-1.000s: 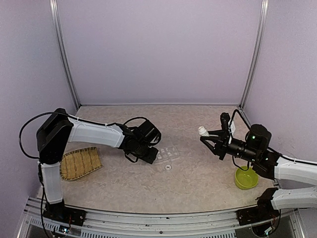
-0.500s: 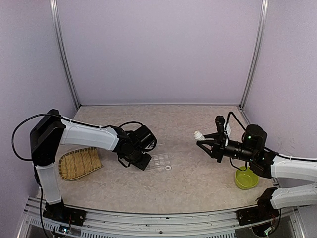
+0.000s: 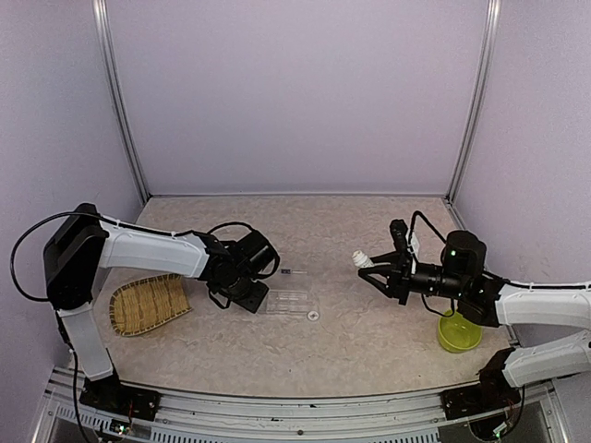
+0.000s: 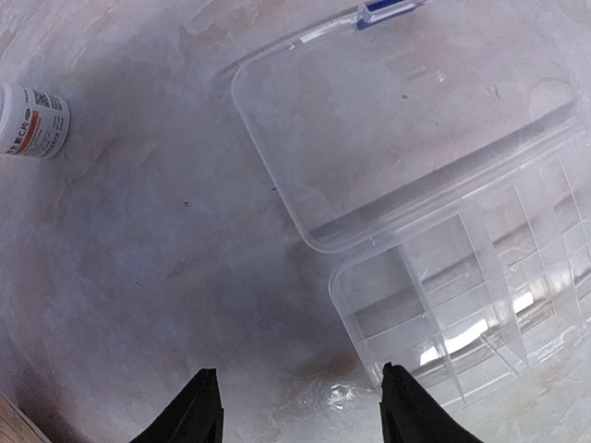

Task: Sort the pills into containers
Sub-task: Move the pill container to the center of the board.

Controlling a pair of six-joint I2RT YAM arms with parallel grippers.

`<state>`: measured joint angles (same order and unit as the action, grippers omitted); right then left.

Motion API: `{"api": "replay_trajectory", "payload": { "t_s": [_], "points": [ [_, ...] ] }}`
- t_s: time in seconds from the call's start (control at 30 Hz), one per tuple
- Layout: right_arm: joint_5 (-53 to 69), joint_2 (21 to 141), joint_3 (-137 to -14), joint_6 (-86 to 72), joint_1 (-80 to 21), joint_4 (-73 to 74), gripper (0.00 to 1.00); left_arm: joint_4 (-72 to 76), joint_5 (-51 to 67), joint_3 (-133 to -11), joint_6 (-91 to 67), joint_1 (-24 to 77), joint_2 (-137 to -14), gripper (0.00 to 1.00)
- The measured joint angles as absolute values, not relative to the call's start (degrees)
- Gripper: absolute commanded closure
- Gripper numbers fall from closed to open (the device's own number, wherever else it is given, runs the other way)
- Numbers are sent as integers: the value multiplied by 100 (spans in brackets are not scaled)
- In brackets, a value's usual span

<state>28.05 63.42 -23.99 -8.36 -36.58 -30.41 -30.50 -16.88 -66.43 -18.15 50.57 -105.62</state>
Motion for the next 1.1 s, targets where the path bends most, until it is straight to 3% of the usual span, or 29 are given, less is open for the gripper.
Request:
{"api": "replay_trajectory", "payload": {
  "t_s": [0.47, 0.63, 0.93, 1.1],
  "points": [
    [2862, 6672, -2491, -650, -3806, -3061, 92, -3100, -2049, -6326, -1820, 4875, -10311, 43],
    [2873, 7017, -2630, -548, -4027, -3129, 93, -3111, -2147, -6292, -1822, 4847, -10195, 24],
    [2880, 7924, -2783, -370, -4405, -3540, 93, -2902, -2187, -6230, -1944, 4856, -9500, 3],
    [2867, 8493, -3022, -252, -4532, -3743, 94, -2429, -2200, -6040, -2014, 4847, -9131, 1]
  ]
}}
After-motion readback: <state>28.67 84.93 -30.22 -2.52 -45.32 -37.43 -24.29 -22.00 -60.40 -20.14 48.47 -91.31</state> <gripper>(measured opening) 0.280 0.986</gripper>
